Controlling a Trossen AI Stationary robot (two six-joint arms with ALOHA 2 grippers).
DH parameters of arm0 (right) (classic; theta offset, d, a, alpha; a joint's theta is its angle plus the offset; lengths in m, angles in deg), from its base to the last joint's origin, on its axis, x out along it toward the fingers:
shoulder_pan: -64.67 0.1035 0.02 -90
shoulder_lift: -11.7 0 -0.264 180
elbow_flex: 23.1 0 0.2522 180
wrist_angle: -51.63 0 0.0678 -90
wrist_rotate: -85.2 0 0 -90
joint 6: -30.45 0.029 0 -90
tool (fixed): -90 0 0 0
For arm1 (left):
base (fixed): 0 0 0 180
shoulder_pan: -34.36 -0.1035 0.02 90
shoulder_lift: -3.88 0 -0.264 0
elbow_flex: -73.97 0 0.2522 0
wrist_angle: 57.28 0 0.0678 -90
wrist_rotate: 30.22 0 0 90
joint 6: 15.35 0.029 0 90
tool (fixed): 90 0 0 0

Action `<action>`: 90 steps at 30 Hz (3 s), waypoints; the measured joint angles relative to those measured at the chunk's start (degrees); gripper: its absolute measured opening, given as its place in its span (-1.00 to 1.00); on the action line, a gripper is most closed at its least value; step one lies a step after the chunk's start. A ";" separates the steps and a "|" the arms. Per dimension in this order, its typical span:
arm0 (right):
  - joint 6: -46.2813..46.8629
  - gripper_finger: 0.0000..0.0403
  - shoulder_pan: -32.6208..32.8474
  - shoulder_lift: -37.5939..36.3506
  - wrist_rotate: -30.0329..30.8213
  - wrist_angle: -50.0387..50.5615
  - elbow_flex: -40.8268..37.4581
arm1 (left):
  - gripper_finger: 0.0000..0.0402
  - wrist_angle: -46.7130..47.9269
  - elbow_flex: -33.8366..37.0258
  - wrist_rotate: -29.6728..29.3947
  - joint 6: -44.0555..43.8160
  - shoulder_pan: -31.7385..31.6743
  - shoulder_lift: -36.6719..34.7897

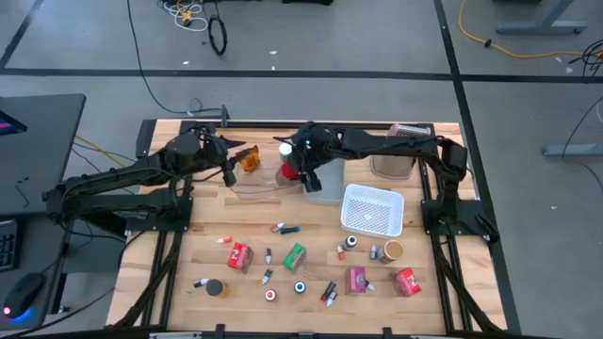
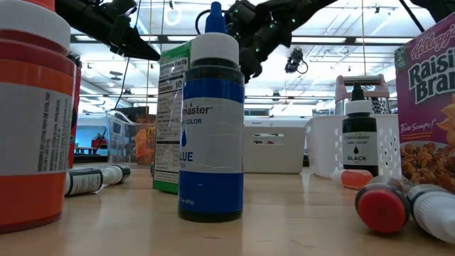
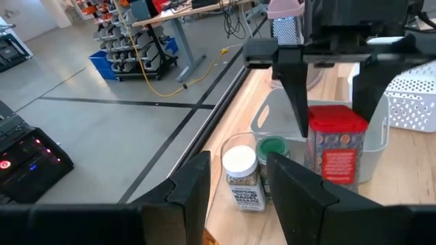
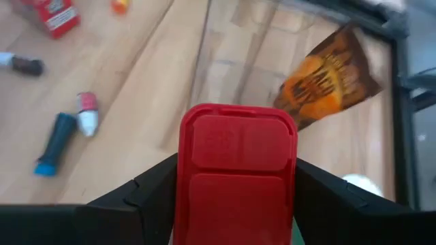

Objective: Pick & Place Kitchen Items
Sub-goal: Put the red seasoning can into the transparent bin, then put the golden seasoning bottle into the transparent bin

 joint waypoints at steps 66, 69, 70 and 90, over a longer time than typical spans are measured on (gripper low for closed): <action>14.61 0.27 8.82 -1.75 6.03 18.47 12.72 | -0.24 0.55 0.00 14.36 -0.02 -0.01 0.01; 17.47 0.23 10.50 -3.48 6.00 21.54 12.72 | -0.24 0.53 0.00 20.14 -0.04 -0.01 0.00; 18.13 0.22 11.21 -3.88 5.98 22.32 12.71 | -0.24 0.52 0.00 21.87 -0.04 -0.02 0.00; 18.48 0.18 15.78 -27.23 2.87 -2.32 -22.34 | -0.24 -3.23 0.00 31.06 -0.82 0.00 -0.01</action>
